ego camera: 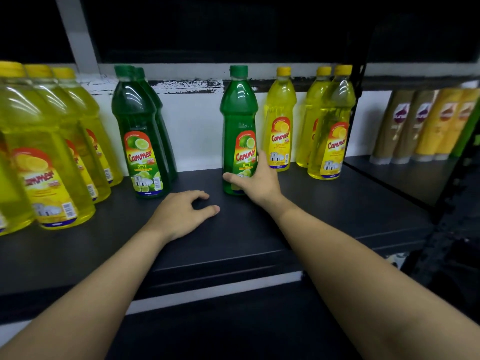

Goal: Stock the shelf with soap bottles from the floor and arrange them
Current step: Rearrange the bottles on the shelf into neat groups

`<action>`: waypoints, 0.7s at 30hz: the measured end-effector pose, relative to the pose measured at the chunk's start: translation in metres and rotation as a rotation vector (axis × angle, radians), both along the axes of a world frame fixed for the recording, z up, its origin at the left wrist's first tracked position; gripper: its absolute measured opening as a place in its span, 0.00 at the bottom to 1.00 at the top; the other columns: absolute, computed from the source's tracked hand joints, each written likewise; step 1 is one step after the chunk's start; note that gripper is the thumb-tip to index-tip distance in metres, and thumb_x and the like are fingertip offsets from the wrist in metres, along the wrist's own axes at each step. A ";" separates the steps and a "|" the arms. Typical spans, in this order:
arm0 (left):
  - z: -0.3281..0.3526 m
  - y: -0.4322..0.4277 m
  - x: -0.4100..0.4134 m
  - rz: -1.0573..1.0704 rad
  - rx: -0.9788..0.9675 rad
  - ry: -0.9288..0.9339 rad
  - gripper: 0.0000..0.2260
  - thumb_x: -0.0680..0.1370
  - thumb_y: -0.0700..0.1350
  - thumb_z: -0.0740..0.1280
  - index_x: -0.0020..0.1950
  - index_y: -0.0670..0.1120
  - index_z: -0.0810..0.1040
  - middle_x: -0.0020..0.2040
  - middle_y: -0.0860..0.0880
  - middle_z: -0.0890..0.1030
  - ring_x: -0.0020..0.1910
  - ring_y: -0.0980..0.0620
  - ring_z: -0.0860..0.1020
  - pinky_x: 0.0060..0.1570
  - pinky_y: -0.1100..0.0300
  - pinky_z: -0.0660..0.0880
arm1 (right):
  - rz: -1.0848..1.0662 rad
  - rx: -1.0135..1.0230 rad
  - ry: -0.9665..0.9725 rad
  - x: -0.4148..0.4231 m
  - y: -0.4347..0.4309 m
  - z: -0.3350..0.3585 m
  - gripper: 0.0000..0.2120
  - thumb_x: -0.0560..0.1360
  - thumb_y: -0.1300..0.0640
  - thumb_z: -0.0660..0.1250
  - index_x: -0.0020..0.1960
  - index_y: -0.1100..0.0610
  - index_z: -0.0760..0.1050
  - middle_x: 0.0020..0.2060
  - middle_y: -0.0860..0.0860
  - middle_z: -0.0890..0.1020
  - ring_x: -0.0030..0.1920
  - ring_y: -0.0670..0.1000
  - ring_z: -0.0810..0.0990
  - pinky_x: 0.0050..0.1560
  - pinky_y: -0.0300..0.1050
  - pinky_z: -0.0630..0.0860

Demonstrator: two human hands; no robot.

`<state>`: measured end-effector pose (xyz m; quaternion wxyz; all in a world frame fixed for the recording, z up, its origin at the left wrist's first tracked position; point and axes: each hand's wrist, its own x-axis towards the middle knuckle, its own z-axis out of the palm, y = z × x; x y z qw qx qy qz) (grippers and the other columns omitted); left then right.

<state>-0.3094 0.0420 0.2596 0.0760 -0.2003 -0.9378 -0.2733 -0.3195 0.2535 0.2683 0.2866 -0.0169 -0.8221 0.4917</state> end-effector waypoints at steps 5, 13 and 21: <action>0.005 -0.002 0.004 0.016 0.110 -0.004 0.21 0.77 0.58 0.69 0.67 0.51 0.78 0.64 0.54 0.81 0.64 0.55 0.76 0.59 0.63 0.67 | 0.060 0.000 0.003 0.028 -0.006 0.000 0.40 0.64 0.44 0.81 0.70 0.50 0.68 0.53 0.44 0.82 0.50 0.43 0.80 0.43 0.22 0.71; 0.011 -0.010 0.021 0.015 0.309 0.008 0.17 0.80 0.54 0.66 0.67 0.50 0.78 0.60 0.54 0.82 0.60 0.57 0.77 0.59 0.63 0.69 | 0.135 0.107 -0.038 0.069 -0.020 0.003 0.34 0.66 0.41 0.78 0.69 0.44 0.71 0.52 0.38 0.82 0.49 0.36 0.78 0.48 0.19 0.69; 0.015 -0.021 0.042 0.058 0.633 0.052 0.15 0.80 0.61 0.62 0.61 0.56 0.79 0.55 0.55 0.82 0.56 0.56 0.80 0.58 0.48 0.78 | 0.270 0.178 -0.047 0.078 -0.049 -0.001 0.34 0.68 0.39 0.75 0.71 0.39 0.67 0.53 0.40 0.84 0.54 0.39 0.82 0.61 0.43 0.78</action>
